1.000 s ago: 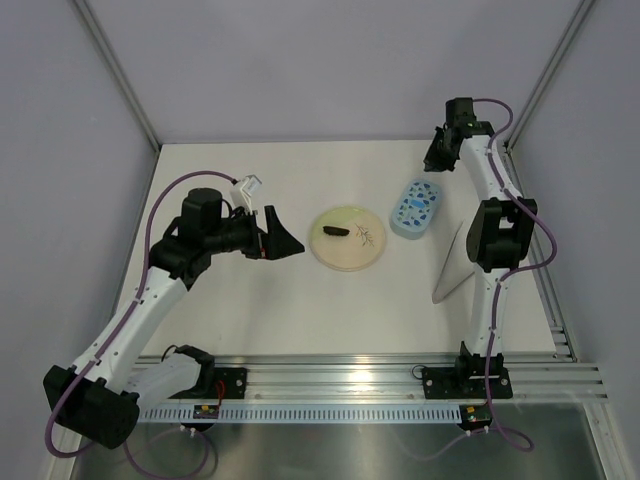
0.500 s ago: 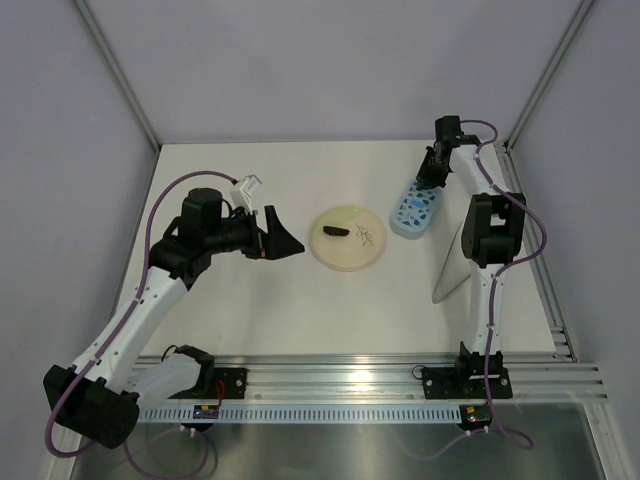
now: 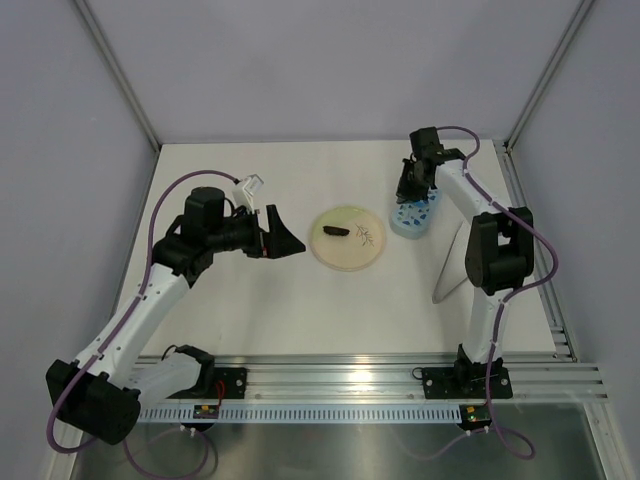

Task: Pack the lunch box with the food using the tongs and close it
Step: Close the box lid on the packing box, then reset both arms

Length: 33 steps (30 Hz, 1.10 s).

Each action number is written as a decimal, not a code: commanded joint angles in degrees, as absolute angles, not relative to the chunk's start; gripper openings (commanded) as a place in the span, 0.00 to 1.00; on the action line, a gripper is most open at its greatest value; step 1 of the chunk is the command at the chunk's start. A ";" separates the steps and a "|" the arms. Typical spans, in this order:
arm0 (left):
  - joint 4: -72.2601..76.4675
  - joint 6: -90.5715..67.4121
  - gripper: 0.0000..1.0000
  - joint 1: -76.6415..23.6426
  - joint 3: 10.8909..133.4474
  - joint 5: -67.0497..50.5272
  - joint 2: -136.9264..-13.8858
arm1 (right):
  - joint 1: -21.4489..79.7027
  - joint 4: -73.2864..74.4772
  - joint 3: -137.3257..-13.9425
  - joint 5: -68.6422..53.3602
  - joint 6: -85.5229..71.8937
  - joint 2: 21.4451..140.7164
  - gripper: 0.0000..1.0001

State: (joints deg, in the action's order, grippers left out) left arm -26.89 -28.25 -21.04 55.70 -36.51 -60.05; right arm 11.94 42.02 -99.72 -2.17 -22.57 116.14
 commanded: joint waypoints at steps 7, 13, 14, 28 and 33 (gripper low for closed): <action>-24.26 -27.68 0.99 -20.83 55.81 -36.47 -60.64 | 11.25 37.17 -87.89 1.94 -23.21 117.05 0.00; -24.26 -27.69 0.99 -20.83 55.63 -36.39 -60.38 | 11.43 39.20 -89.21 1.76 -22.59 113.31 0.00; -24.26 -27.69 0.99 -20.92 55.72 -36.39 -60.38 | 11.43 39.55 -89.56 1.93 -22.50 112.07 0.00; -26.89 -26.28 0.99 -20.92 58.18 -33.40 -59.59 | 11.43 40.69 -82.29 12.56 -24.25 83.71 0.99; -29.35 -25.14 0.99 -20.92 60.38 -29.80 -58.62 | 11.43 43.40 -73.76 17.66 -26.54 74.89 1.00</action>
